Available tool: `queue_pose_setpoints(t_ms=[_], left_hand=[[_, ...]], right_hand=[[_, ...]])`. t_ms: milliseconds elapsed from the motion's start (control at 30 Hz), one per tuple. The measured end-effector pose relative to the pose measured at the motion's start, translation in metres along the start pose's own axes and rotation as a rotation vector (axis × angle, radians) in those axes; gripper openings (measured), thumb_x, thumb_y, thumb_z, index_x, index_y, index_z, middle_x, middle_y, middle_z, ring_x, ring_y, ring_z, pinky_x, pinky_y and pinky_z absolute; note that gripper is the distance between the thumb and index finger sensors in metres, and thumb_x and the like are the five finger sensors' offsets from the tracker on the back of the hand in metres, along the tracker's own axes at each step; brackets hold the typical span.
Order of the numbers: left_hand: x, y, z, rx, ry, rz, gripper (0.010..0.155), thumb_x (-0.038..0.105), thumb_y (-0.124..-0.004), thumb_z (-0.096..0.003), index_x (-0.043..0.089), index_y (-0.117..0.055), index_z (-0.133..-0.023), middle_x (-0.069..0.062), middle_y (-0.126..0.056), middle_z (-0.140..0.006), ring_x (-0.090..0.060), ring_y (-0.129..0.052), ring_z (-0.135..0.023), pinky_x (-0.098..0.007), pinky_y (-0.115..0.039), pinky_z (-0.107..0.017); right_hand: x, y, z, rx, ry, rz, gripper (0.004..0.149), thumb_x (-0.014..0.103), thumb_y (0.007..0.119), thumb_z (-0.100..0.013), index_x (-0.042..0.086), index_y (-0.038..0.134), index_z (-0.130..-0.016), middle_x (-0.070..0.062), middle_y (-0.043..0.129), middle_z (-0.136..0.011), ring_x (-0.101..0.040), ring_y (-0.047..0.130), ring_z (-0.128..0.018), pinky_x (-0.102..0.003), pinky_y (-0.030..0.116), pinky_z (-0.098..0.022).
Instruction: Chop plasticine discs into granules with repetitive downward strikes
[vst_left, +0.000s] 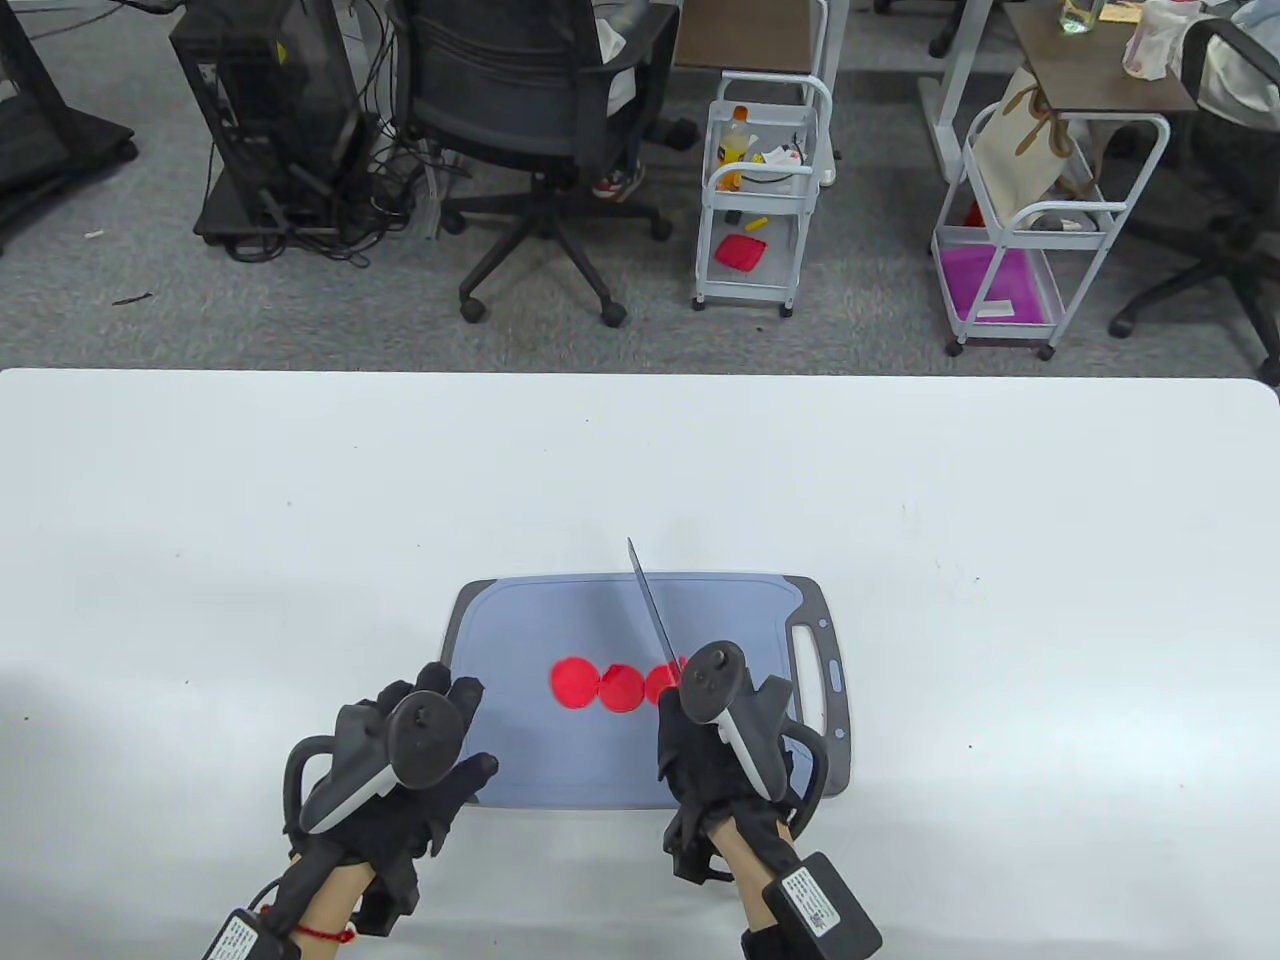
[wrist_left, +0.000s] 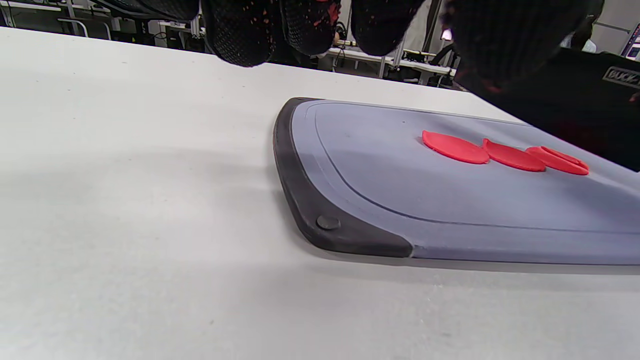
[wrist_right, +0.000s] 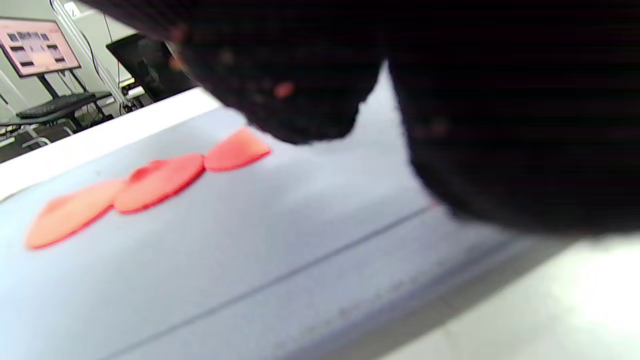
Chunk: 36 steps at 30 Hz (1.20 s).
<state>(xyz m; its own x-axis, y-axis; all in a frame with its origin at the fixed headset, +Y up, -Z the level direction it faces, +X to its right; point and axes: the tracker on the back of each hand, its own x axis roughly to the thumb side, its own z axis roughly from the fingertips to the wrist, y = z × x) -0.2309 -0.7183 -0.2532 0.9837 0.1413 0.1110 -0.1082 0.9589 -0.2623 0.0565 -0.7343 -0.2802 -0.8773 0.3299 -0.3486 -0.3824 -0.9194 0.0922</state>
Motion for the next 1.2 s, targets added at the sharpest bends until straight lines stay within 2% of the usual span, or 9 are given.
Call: queue_pose_setpoints(t_ms=[233,400,533,600,767,833,933,1067,1200], left_hand=[[0.001,-0.001,0.0,-0.009,0.001,-0.004,0.078,0.063,-0.065,-0.0428,0.033,-0.051,-0.113,-0.009,-0.046,-0.127,-0.046,-0.06,-0.11,-0.066,-0.047,-0.075],[0.002,-0.002,0.002,-0.006,-0.005,0.004,0.078,0.063,-0.066,-0.0429,0.033,-0.051,-0.113,-0.009,-0.047,-0.127,-0.047,-0.06,-0.11,-0.066,-0.047,-0.075],[0.0,-0.001,0.002,-0.007,-0.004,0.007,0.078,0.063,-0.065,-0.0428,0.033,-0.051,-0.113,-0.009,-0.047,-0.127,-0.046,-0.06,-0.11,-0.066,-0.047,-0.075],[-0.002,-0.001,0.001,-0.008,0.004,0.011,0.078,0.063,-0.066,-0.0429,0.033,-0.051,-0.113,-0.009,-0.046,-0.127,-0.047,-0.06,-0.11,-0.066,-0.047,-0.075],[0.0,-0.001,0.002,-0.005,-0.005,0.005,0.078,0.063,-0.065,-0.0429,0.033,-0.051,-0.113,-0.009,-0.046,-0.127,-0.046,-0.06,-0.11,-0.067,-0.047,-0.075],[0.001,0.002,0.003,-0.011,-0.016,0.006,0.078,0.063,-0.065,-0.043,0.033,-0.051,-0.113,-0.009,-0.046,-0.127,-0.046,-0.06,-0.11,-0.066,-0.047,-0.075],[0.002,0.005,0.005,0.009,-0.029,0.043,0.078,0.063,-0.065,-0.043,0.033,-0.051,-0.113,-0.009,-0.046,-0.127,-0.047,-0.06,-0.11,-0.067,-0.047,-0.075],[0.001,0.001,0.003,-0.002,-0.009,0.001,0.078,0.063,-0.065,-0.0429,0.033,-0.051,-0.113,-0.009,-0.046,-0.127,-0.046,-0.06,-0.11,-0.066,-0.047,-0.075],[-0.001,-0.001,0.0,-0.02,0.001,0.003,0.078,0.063,-0.065,-0.043,0.033,-0.051,-0.113,-0.01,-0.046,-0.127,-0.047,-0.06,-0.11,-0.067,-0.047,-0.075]], right_hand=[[0.006,0.012,-0.006,0.123,0.087,0.048,0.055,0.054,0.07,-0.049,0.01,0.084,-0.077,0.005,0.101,-0.029,-0.029,0.108,0.0,-0.048,0.084,-0.004],[0.023,0.015,-0.016,0.12,0.086,0.119,0.056,0.055,0.069,-0.048,0.01,0.081,-0.078,0.006,0.1,-0.03,-0.029,0.109,-0.002,-0.048,0.085,-0.005],[0.018,0.012,-0.012,0.155,0.091,0.122,0.056,0.055,0.068,-0.048,0.009,0.08,-0.079,0.007,0.101,-0.03,-0.029,0.109,-0.002,-0.048,0.084,-0.005],[0.008,0.012,-0.014,0.178,0.094,0.047,0.056,0.056,0.068,-0.048,0.01,0.081,-0.078,0.007,0.101,-0.03,-0.029,0.109,-0.002,-0.048,0.085,-0.005],[0.0,0.012,-0.025,0.15,0.071,-0.078,0.055,0.056,0.071,-0.048,0.011,0.084,-0.078,0.006,0.102,-0.029,-0.029,0.108,-0.002,-0.048,0.084,-0.005],[0.003,0.001,-0.019,0.174,0.04,-0.058,0.055,0.055,0.072,-0.048,0.011,0.086,-0.077,0.005,0.102,-0.029,-0.029,0.108,-0.001,-0.048,0.084,-0.004],[0.008,-0.009,-0.006,0.083,0.003,-0.074,0.055,0.055,0.072,-0.048,0.011,0.087,-0.077,0.005,0.102,-0.029,-0.029,0.108,-0.001,-0.048,0.084,-0.004],[0.012,0.0,-0.002,0.07,0.017,-0.017,0.055,0.055,0.072,-0.048,0.011,0.087,-0.077,0.005,0.102,-0.029,-0.029,0.108,0.0,-0.048,0.084,-0.004],[0.006,0.013,-0.01,0.114,0.053,0.03,0.055,0.056,0.071,-0.048,0.011,0.085,-0.077,0.006,0.101,-0.029,-0.028,0.108,-0.001,-0.048,0.084,-0.005]])
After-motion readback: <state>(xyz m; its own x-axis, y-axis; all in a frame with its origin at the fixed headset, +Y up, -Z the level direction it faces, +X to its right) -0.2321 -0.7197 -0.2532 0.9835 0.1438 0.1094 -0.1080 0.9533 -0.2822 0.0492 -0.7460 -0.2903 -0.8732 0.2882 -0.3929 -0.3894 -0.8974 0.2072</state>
